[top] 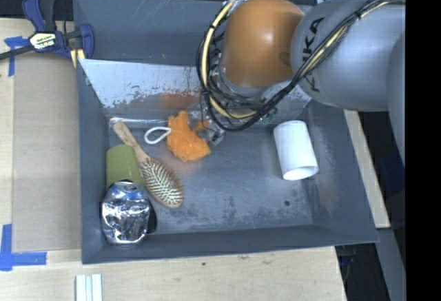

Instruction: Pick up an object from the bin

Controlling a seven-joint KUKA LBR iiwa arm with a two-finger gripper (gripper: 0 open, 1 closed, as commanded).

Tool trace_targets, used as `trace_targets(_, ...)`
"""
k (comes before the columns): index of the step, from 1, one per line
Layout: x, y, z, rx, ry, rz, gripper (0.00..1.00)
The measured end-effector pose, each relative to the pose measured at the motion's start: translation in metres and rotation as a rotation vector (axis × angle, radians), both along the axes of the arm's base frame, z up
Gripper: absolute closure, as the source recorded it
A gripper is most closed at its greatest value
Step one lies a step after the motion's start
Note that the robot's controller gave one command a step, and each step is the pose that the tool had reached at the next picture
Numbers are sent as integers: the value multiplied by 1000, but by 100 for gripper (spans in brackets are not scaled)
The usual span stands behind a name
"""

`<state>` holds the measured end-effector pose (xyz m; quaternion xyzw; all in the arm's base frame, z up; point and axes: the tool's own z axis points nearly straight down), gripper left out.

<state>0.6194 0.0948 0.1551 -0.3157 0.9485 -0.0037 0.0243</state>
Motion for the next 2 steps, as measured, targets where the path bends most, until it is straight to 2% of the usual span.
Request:
trace_targets(1,-13,43,12,2,-3,20,100)
trace_targets(2,-4,61,145,6,-17,26,100)
